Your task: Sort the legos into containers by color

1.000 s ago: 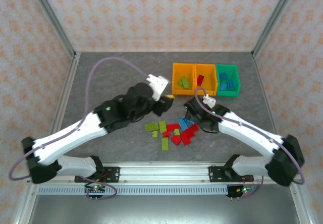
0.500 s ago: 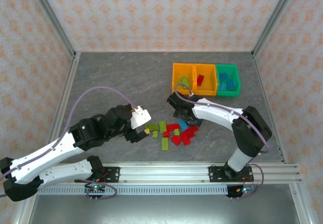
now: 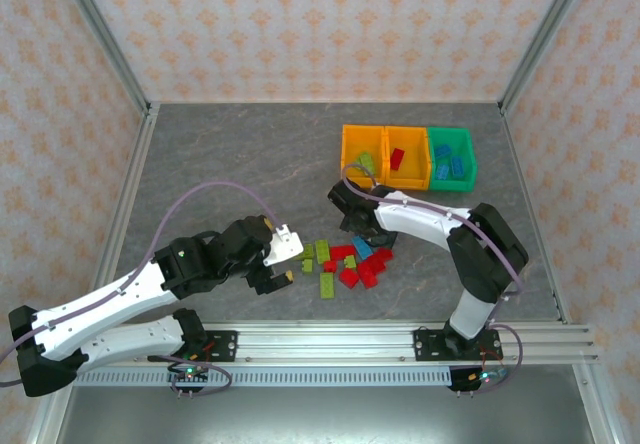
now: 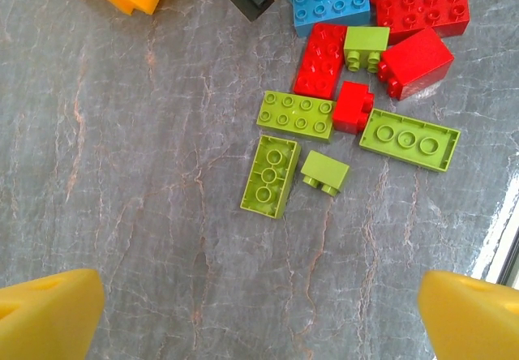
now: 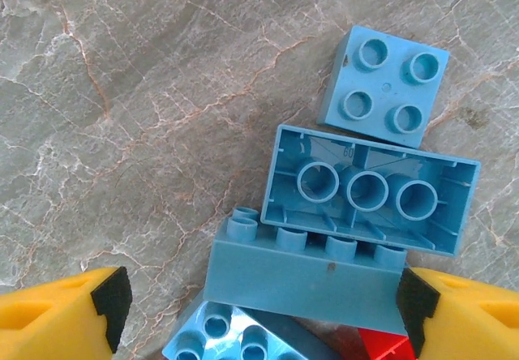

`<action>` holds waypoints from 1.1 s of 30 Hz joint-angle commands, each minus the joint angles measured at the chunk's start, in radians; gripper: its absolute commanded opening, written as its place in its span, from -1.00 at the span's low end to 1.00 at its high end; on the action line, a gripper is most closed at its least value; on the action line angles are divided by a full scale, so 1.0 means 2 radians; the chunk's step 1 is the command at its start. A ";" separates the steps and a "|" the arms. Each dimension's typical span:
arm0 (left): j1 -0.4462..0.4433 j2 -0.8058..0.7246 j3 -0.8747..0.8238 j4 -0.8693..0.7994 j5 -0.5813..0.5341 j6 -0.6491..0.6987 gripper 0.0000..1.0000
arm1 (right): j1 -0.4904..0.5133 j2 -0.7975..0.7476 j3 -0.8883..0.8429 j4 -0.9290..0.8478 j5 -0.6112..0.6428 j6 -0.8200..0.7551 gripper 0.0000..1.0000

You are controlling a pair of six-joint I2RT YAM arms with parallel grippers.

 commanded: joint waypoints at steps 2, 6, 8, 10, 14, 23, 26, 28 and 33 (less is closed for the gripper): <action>-0.001 -0.007 -0.003 -0.005 0.003 0.009 1.00 | -0.003 -0.014 -0.006 0.001 -0.010 0.001 0.78; -0.001 -0.007 -0.004 -0.005 0.002 0.010 1.00 | -0.002 -0.044 0.001 -0.022 -0.005 -0.017 0.80; -0.001 -0.008 -0.004 -0.006 0.002 0.009 1.00 | -0.002 -0.064 -0.008 -0.028 0.004 -0.012 0.82; -0.001 -0.010 -0.004 -0.006 0.001 0.010 1.00 | -0.002 -0.077 -0.019 -0.029 0.012 -0.006 0.84; -0.001 -0.013 -0.004 -0.006 0.005 0.011 1.00 | -0.003 -0.063 -0.024 -0.025 0.006 -0.009 0.85; -0.001 -0.022 -0.007 -0.007 0.009 0.014 1.00 | -0.016 -0.006 -0.018 -0.002 -0.009 -0.009 0.83; -0.001 -0.024 -0.008 -0.006 0.008 0.014 1.00 | -0.018 0.002 -0.025 0.013 -0.018 -0.009 0.75; -0.001 -0.024 -0.009 -0.006 0.005 0.015 1.00 | -0.019 0.003 -0.027 0.021 -0.024 -0.008 0.69; -0.001 -0.024 -0.010 -0.005 0.003 0.015 1.00 | -0.019 0.015 -0.022 0.027 -0.030 -0.008 0.58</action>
